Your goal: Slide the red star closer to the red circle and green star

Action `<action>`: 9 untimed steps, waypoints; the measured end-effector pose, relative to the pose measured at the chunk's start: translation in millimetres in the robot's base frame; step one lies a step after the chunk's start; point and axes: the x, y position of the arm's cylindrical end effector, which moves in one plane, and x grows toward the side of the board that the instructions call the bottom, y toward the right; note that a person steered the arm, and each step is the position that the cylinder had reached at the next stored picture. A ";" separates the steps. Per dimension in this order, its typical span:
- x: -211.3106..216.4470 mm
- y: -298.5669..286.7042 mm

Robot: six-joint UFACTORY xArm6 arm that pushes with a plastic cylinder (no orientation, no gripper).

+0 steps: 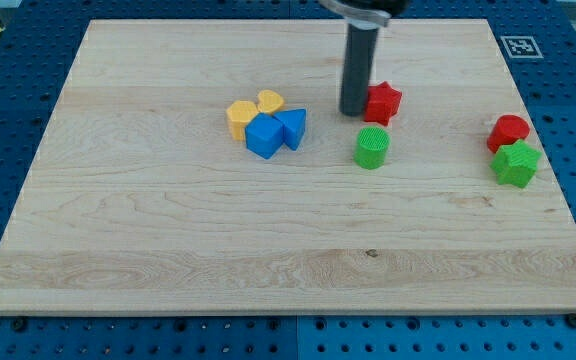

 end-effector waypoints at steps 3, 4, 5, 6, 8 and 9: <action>2.6 47.3; 2.6 83.3; 2.6 93.5; 2.6 84.6; 0.0 70.8; -15.7 62.3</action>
